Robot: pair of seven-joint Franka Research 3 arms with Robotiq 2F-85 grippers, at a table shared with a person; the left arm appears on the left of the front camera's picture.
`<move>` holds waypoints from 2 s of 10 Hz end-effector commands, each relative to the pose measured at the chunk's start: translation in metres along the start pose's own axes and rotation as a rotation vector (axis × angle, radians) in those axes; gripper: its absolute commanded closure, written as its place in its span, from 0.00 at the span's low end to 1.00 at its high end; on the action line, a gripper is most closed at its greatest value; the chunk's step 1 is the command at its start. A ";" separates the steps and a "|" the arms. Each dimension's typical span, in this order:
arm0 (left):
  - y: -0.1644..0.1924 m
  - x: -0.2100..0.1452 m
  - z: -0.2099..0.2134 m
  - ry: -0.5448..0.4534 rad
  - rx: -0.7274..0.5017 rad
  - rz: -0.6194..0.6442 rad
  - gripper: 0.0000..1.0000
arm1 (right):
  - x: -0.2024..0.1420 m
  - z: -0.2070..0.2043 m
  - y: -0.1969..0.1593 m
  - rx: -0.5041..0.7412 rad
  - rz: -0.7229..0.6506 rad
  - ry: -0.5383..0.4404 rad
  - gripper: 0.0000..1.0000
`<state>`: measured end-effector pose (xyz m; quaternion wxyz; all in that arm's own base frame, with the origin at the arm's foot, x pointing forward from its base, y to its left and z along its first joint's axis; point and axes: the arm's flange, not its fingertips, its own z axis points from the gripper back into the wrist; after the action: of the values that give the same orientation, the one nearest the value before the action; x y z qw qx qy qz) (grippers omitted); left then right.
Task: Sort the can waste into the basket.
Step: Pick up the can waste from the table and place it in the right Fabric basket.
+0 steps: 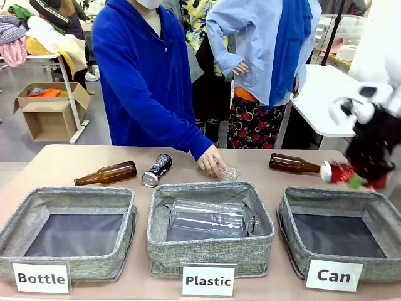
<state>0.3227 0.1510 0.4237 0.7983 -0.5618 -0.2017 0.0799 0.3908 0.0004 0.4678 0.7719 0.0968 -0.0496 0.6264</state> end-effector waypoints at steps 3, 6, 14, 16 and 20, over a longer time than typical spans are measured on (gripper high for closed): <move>0.000 -0.001 0.001 0.002 -0.011 -0.025 0.00 | -0.063 -0.039 0.028 0.023 0.007 -0.063 1.00; 0.000 -0.001 0.001 0.002 -0.011 -0.025 0.00 | -0.068 -0.049 0.025 0.037 -0.008 -0.074 0.17; -0.026 0.002 0.032 -0.062 -0.021 -0.072 0.00 | -0.049 -0.040 0.002 0.042 -0.209 -0.202 0.00; -0.026 0.002 0.032 -0.062 -0.021 -0.072 0.00 | -0.046 -0.035 0.013 0.038 -0.500 -0.390 0.00; -0.026 0.002 0.032 -0.062 -0.021 -0.072 0.00 | -0.032 -0.022 0.012 0.435 -1.126 -1.031 0.00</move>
<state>0.3093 0.1708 0.4572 0.7913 -0.5590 -0.2383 0.0678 0.3745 -0.0259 0.4378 0.8845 0.3995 -0.1369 0.1981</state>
